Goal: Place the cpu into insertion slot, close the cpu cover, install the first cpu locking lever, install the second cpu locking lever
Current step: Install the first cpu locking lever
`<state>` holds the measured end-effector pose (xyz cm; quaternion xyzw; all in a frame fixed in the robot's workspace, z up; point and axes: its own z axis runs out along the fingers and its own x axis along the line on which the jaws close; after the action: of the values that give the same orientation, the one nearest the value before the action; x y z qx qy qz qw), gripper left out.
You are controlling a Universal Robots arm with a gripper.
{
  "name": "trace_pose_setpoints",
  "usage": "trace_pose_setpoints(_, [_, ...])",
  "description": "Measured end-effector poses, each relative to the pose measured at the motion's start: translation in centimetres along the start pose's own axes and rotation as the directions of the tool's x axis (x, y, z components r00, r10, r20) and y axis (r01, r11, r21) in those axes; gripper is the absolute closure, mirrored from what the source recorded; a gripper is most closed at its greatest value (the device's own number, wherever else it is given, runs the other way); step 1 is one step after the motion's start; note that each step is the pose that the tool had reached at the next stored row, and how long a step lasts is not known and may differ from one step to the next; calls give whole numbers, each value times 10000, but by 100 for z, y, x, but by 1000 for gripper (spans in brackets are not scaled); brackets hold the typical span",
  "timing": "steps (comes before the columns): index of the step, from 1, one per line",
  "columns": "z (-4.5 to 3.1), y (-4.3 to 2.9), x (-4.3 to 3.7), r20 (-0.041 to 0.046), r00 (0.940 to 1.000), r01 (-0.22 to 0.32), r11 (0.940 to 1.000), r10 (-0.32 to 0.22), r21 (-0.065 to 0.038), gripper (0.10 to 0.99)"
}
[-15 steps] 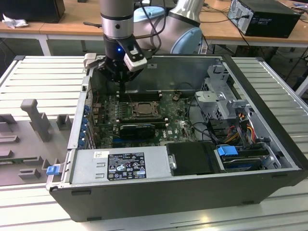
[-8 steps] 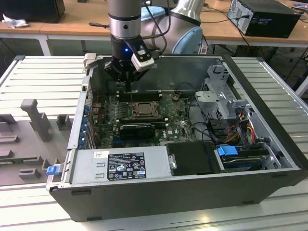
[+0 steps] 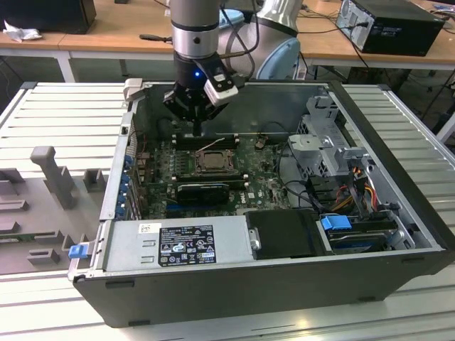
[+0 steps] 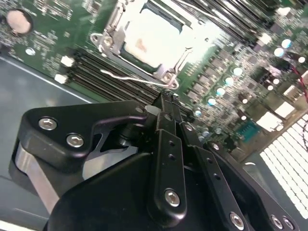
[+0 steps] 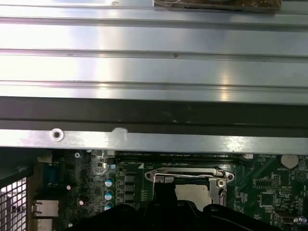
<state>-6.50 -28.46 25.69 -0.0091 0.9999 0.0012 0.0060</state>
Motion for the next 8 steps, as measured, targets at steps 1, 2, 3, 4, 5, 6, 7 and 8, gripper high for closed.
trace_pose_setpoints(1, [2,-1,-46,0,10000,-3,10000,3,0,980])
trace_pose_setpoints(2, [4,-1,-71,0,10000,-2,10000,2,-1,980])
trace_pose_setpoints(3, [4,-2,-87,2,10000,0,10000,0,-21,980])
trace_pose_setpoints(4, [4,-2,-89,1,10000,-3,9999,3,-130,980])
trace_pose_setpoints(5, [5,-2,-89,5,10000,-5,9996,5,-293,980])
trace_pose_setpoints(6, [5,-6,-89,9,10000,-8,9986,9,-526,980])
trace_pose_setpoints(7, [5,-10,-89,10,10000,-9,9981,10,-620,980])
trace_pose_setpoints(8, [7,-14,-89,12,10000,-9,9979,9,-640,980])
